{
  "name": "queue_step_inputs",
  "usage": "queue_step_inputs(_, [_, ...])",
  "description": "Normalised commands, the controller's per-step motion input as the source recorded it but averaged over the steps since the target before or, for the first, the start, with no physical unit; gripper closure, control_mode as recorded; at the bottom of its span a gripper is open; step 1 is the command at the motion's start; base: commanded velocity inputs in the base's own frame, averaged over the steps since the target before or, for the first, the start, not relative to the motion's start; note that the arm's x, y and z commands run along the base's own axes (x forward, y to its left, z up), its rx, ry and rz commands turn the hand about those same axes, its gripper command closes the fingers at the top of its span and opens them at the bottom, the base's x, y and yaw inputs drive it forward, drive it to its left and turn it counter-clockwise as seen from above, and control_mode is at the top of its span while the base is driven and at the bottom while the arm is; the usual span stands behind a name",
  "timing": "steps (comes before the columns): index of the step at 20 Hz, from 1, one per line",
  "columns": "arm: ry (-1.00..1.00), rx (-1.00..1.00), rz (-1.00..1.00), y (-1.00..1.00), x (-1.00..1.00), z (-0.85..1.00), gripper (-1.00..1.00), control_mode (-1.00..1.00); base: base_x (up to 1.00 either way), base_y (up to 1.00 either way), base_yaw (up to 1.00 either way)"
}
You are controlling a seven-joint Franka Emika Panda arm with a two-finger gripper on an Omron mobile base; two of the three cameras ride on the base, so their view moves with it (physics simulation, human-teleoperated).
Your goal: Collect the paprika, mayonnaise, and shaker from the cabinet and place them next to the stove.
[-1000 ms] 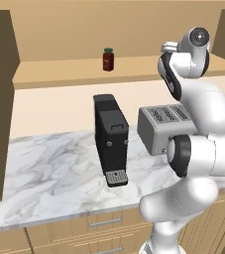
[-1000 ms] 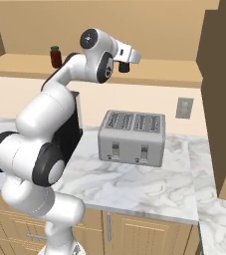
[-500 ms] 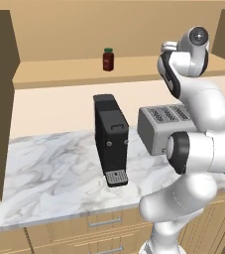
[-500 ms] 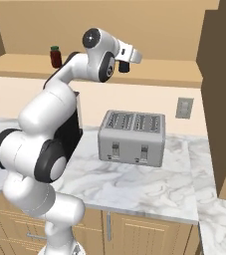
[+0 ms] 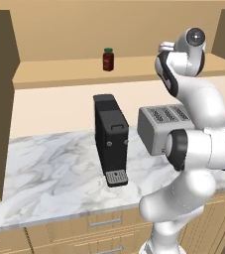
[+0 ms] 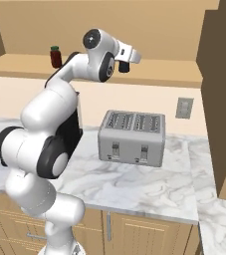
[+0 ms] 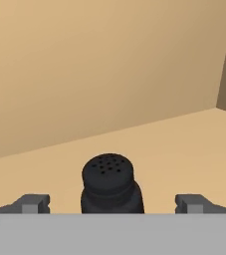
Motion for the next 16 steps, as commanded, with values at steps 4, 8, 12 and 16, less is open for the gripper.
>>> queue_step_inputs(4, [0.0, 0.03, 0.04, -0.11, 0.14, -0.01, -1.0, -1.0, 0.0, 0.0, 0.0])
queue_step_inputs(8, [0.0, 0.01, 0.03, -0.09, 0.14, -0.08, -1.0, -1.0, 0.0, 0.0, 0.0])
queue_step_inputs(12, [0.0, 0.0, 0.03, -0.05, 0.11, -0.21, 1.0, -1.0, 0.0, 0.0, 0.0])
queue_step_inputs(16, [0.0, 0.0, 0.02, 0.0, 0.08, -0.21, 1.0, -1.0, 0.0, 0.0, 0.0])
